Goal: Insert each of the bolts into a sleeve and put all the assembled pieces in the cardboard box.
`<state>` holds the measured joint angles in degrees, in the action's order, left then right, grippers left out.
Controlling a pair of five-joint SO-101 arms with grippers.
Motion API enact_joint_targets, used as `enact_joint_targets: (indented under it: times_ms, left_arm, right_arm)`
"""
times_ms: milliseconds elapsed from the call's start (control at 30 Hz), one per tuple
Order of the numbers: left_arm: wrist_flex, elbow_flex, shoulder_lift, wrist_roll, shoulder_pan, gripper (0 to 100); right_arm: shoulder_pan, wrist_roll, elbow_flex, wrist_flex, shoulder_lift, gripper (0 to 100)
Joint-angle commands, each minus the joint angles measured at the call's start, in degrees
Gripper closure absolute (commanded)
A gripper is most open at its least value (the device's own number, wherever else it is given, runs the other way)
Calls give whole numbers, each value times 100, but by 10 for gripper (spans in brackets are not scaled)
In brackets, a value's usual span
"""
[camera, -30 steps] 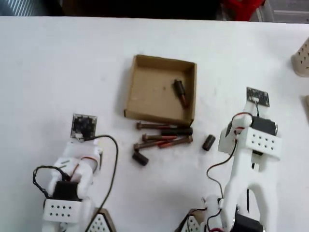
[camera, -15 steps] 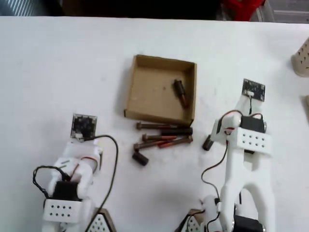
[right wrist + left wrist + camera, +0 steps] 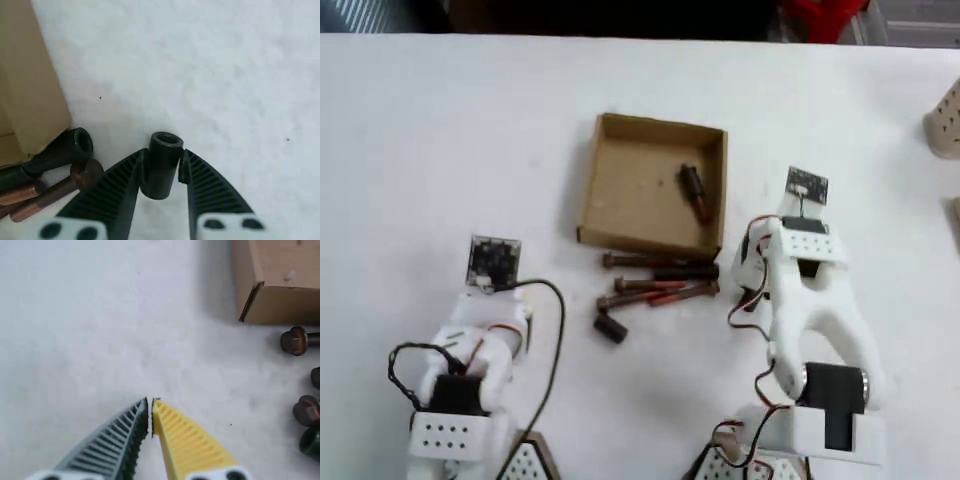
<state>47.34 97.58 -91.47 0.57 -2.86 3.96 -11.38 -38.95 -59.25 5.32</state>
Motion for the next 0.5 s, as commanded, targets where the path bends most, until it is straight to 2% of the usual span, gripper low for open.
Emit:
enact_joint_targets:
  times_ms: [0,467]
  left_arm:
    - [-26,-62,-66,70,-31,947]
    - [-26,-62,-66,70,-40,947]
  right_arm:
    - [-75,-53,255,40,31,904]
    - [-215,-53,273,277,-681,907]
